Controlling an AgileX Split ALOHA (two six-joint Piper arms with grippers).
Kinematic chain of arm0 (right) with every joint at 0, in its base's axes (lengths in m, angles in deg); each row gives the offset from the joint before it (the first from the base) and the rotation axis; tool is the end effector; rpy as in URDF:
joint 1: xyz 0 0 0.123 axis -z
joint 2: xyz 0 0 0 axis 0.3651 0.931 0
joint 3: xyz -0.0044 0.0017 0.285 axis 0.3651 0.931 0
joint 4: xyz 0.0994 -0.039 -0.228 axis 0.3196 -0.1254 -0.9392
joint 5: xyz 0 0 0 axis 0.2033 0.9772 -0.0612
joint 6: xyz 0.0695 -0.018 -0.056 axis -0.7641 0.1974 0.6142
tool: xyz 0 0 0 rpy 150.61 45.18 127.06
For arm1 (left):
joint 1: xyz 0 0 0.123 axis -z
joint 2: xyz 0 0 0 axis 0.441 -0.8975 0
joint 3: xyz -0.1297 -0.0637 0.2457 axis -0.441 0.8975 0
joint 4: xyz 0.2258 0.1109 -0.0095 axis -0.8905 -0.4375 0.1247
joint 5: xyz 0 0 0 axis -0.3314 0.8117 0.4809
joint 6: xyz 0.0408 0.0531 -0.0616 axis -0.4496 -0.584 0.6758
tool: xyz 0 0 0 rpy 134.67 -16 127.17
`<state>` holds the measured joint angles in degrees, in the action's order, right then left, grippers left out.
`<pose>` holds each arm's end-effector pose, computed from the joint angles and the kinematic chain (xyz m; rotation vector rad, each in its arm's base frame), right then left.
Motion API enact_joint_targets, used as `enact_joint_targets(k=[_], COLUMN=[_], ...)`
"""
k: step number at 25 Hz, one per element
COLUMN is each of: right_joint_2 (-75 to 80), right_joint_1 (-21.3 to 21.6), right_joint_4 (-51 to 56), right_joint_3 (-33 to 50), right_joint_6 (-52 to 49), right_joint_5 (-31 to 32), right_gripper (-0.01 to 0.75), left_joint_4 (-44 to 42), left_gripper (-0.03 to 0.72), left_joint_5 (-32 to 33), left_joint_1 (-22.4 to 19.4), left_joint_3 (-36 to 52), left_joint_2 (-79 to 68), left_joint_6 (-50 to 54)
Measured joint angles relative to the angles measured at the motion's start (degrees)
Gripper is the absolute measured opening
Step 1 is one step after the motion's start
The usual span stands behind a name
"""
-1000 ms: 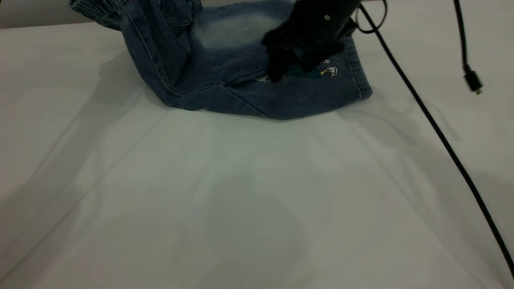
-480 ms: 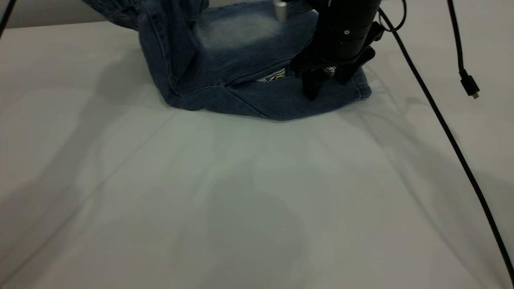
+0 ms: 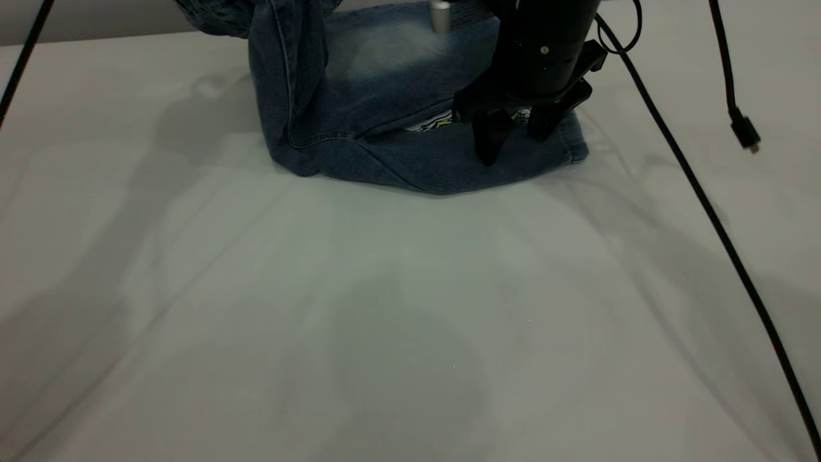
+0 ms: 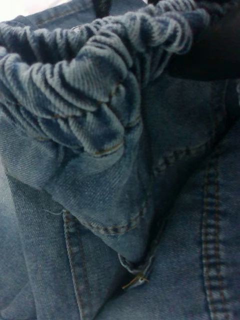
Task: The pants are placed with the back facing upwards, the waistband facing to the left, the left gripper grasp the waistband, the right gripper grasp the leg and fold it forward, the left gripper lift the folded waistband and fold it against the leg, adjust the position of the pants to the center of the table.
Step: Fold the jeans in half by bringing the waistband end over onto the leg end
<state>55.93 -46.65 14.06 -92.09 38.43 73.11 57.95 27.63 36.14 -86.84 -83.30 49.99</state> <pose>0.4310 0.2074 0.0778 -0.7625 2.7783 0.1296 0.4904 -0.1283 0.2246 0.5943 2.6731 -0.6558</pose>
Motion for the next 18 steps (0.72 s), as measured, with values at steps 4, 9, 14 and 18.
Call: enact_joint_targets(k=[4,9,14,18], right_joint_2=[-3.2,-3.7,-3.7,-3.7], right_joint_1=[0.1,0.6,3.7,7.7], right_joint_4=[-2.6,-7.9,-11.5,-11.4], right_joint_3=[-5.4,-12.9,-18.1,-19.1], right_joint_6=[-0.1,-0.1,-3.6,-5.4], right_joint_5=[3.6,10.9,16.8,18.0], right_gripper=[0.477,0.477,0.477,0.477], left_joint_4=[2.4,3.1,2.7,2.6], left_gripper=[0.139,0.139,0.139,0.139], left_joint_5=[0.2,-1.1,-4.8,-8.6], left_joint_1=[0.8,3.2,6.6,8.7], left_joint_3=[0.0,0.0,0.0,0.0], left_joint_2=[0.0,0.0,0.0,0.0], left_joint_6=[-1.4,-2.3,-2.3,-3.1])
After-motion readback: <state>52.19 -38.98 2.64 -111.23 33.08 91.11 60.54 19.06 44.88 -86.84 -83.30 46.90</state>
